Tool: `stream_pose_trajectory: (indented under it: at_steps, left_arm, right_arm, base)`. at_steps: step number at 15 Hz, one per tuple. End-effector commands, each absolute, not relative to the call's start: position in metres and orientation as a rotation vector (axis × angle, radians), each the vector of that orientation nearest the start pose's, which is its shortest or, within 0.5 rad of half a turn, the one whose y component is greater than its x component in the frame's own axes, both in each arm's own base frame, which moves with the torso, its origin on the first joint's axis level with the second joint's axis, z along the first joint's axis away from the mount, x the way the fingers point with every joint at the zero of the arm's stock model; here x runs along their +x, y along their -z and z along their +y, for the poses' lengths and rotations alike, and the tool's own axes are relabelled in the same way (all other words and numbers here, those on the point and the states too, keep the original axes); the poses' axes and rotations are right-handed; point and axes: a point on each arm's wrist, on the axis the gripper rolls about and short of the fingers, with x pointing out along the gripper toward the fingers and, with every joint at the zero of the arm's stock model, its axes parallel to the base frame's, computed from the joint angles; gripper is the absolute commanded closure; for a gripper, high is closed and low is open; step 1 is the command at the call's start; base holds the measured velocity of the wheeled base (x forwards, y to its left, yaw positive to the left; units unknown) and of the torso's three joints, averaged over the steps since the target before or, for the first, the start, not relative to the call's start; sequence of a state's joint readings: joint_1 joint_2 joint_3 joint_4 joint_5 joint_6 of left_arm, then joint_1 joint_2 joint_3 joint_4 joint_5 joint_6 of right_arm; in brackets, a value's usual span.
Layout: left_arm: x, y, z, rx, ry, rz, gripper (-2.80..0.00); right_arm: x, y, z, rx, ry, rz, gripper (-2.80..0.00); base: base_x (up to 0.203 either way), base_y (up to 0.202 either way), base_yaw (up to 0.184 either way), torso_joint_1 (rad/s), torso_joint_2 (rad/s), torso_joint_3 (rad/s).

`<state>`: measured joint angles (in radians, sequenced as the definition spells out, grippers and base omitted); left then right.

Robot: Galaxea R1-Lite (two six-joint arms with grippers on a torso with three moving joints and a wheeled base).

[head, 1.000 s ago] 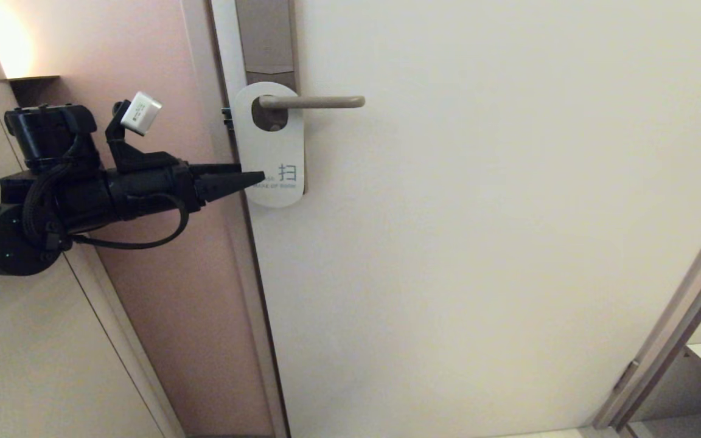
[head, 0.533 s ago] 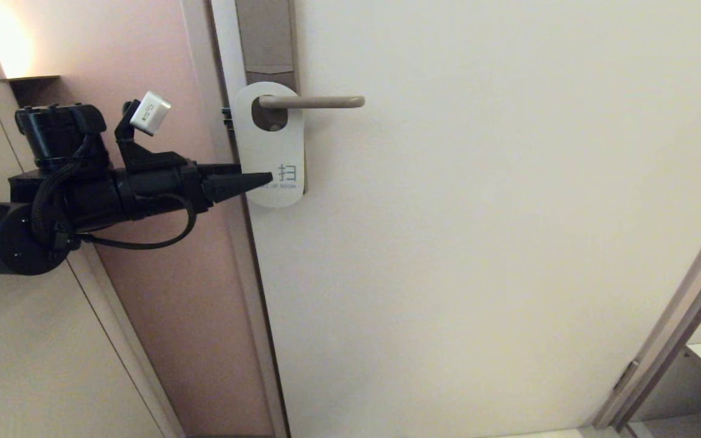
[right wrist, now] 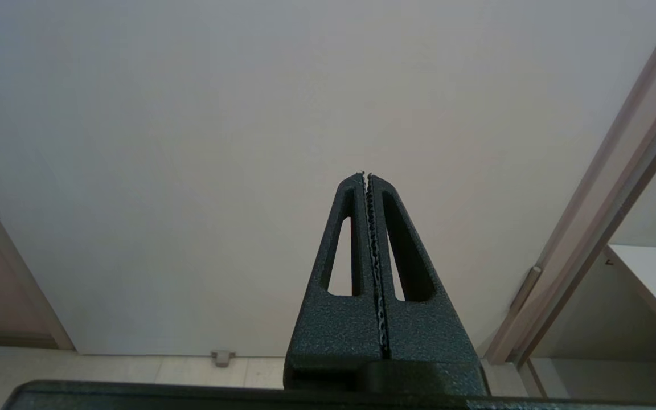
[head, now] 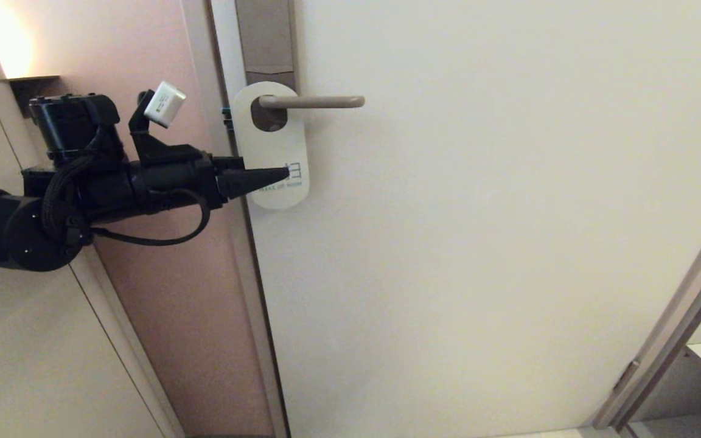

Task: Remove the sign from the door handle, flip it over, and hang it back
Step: Take down the sign

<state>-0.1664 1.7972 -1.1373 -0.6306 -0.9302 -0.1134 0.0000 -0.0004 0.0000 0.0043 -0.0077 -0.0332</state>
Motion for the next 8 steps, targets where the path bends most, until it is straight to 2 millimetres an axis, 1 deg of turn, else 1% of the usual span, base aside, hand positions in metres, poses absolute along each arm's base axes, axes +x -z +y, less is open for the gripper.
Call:
stream_pose_trajectory:
  at_steps: [1,4,8]
  left_arm:
    - [0.341,-0.242,-0.077,-0.111,1.104,0.086,-2.80]
    - [0.352,-0.237,-0.077,-0.112,1.093,0.091,-2.80]
    - [0.361,-0.235,-0.079,-0.114,1.091,0.090,-2.80]
  right_arm:
    - [-0.023,-0.075,0.000,-0.034,0.008,0.005,0.00]
    - [-0.023,-0.075,0.000,-0.034,0.008,0.005,0.00]
    - [-0.023,-0.075,0.000,-0.034,0.008,0.005,0.00]
  base:
    - [0.000,0.000,0.000,0.000,0.00,0.000]
    - [0.000,0.000,0.000,0.000,0.00,0.000]
    - [0.000,0.000,0.000,0.000,0.00,0.000]
